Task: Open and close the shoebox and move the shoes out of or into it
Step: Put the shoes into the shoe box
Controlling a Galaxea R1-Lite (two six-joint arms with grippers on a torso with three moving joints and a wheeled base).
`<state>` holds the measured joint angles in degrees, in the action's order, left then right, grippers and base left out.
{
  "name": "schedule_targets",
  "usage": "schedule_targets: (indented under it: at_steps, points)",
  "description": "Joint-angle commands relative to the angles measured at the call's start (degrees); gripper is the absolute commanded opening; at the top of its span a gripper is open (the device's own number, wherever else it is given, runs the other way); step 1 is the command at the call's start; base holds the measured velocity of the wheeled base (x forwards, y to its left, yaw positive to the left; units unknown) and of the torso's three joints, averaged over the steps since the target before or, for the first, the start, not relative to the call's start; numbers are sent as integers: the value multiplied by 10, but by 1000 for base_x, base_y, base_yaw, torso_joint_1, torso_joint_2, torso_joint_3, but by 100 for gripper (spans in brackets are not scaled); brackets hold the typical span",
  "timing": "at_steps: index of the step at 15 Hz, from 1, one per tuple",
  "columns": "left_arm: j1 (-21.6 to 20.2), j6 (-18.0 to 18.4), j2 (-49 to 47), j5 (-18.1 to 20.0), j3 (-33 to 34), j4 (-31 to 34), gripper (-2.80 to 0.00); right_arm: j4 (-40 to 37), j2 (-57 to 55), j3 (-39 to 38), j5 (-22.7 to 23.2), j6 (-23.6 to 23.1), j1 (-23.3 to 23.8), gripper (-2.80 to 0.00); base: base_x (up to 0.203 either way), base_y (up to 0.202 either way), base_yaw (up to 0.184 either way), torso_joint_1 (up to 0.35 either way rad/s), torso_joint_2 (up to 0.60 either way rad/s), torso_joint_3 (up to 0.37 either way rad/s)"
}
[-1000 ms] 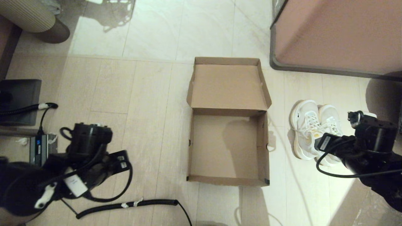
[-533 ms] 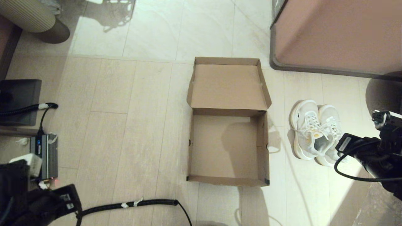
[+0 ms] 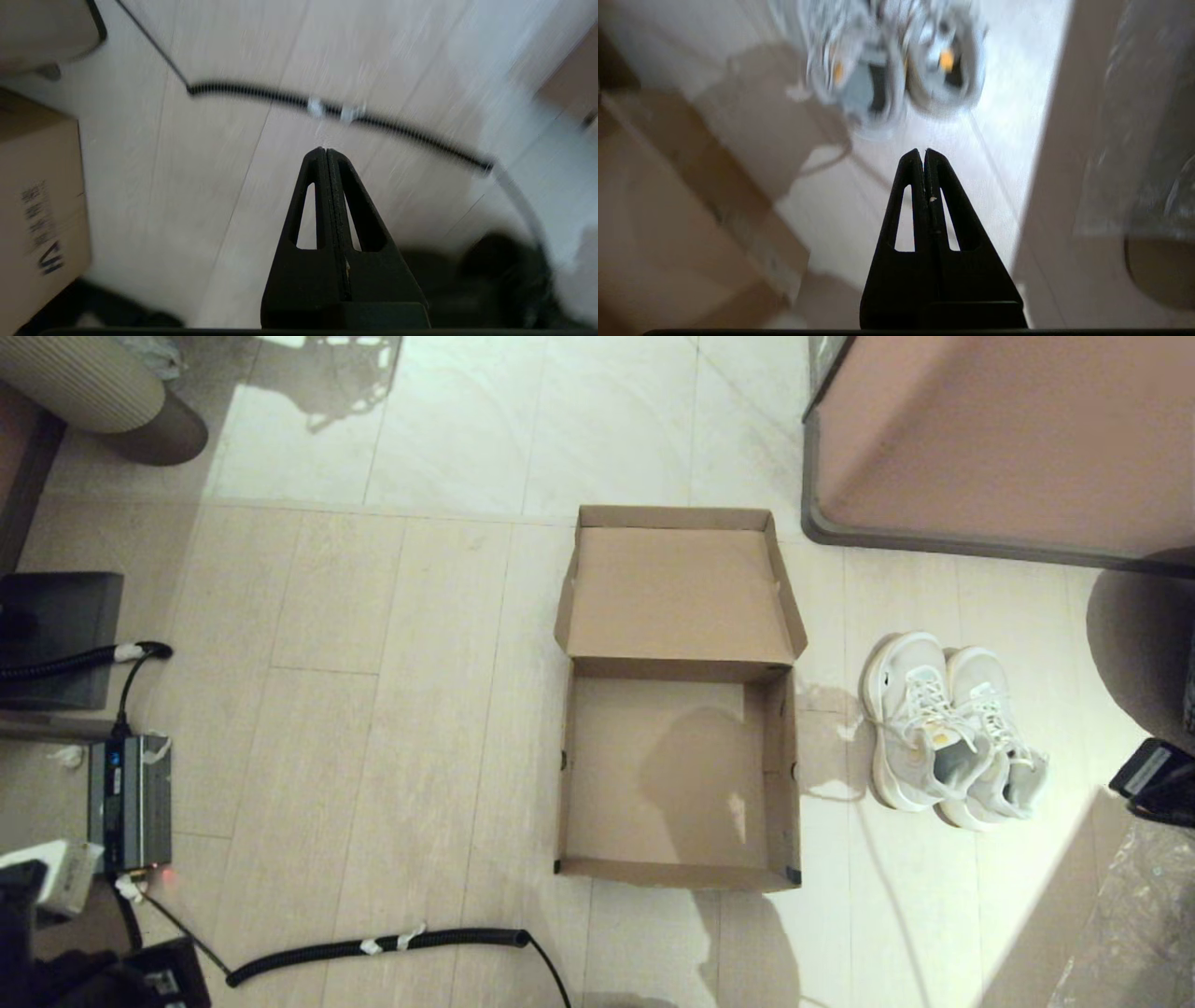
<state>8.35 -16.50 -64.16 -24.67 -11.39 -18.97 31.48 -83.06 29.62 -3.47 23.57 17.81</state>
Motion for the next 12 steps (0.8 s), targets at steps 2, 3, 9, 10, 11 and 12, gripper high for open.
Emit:
schedule_targets:
  at_steps: [2, 3, 9, 10, 11, 12]
  points:
    - [-8, 4, 0, 7, 25, 0, -280, -45, 21, -15, 46, -44, 17, -280, 0, 0, 0, 0, 0, 0]
    - [-7, 4, -7, 7, 17, 0, -280, -40, -4, -12, 47, -58, 17, -280, 0, 0, 0, 0, 0, 0]
    - [-6, 32, -89, 72, -44, -7, -280, 104, -179, 53, 41, -118, 16, -280, 0, 0, 0, 0, 0, 0]
    - [-6, 43, -98, 73, -49, -9, -280, 112, -196, 82, 39, -121, 16, -280, 0, 0, 0, 0, 0, 0]
    - [-5, 48, -100, 74, -49, -9, -280, 115, -219, 110, 38, -126, 16, -280, 0, 0, 0, 0, 0, 0]
    - [-5, 48, -100, 73, -47, -9, -280, 117, -239, 137, 37, -131, 16, -280, 0, 0, 0, 0, 0, 0]
